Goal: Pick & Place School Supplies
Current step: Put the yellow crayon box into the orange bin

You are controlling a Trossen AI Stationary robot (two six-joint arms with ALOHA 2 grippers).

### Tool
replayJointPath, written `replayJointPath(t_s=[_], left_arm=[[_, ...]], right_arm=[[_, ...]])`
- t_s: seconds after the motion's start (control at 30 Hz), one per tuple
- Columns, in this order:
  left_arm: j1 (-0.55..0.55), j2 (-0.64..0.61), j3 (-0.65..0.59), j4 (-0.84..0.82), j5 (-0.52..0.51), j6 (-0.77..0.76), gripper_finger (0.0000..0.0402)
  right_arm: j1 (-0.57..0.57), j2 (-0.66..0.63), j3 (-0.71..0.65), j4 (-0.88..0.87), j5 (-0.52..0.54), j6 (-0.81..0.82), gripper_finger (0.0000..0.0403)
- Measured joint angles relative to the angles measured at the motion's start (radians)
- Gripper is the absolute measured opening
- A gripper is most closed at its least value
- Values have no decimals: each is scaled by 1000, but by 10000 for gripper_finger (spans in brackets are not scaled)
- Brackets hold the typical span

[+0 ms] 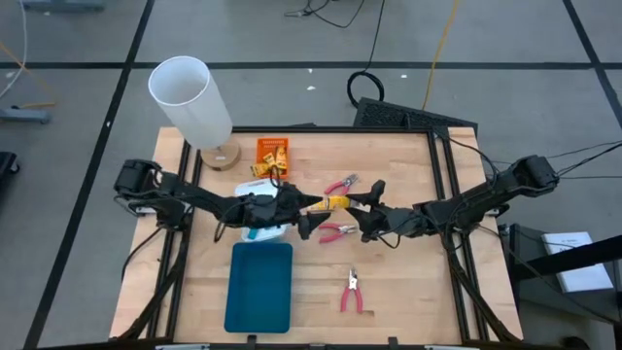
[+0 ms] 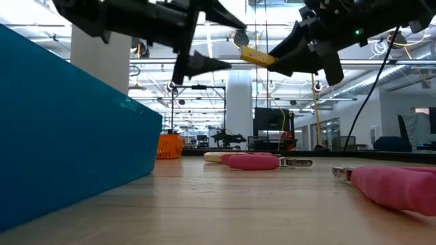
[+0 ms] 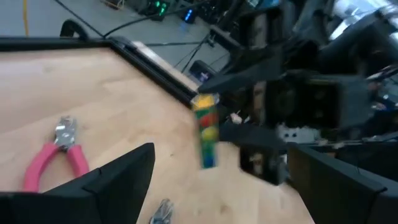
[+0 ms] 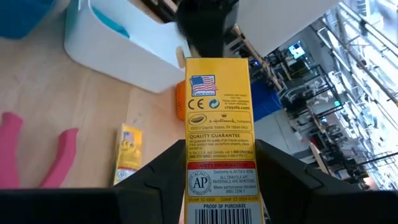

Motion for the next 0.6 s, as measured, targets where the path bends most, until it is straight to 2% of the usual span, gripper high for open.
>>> replayJointPath(t_s=[0.33,0.6], left_arm=[[27,125,87,21,17,24,365],[27,128,132,15,28,116,365]], right_arm=[[0,0,0,9,-3,-8,163],[0,0,0,8,-2,-6,164]])
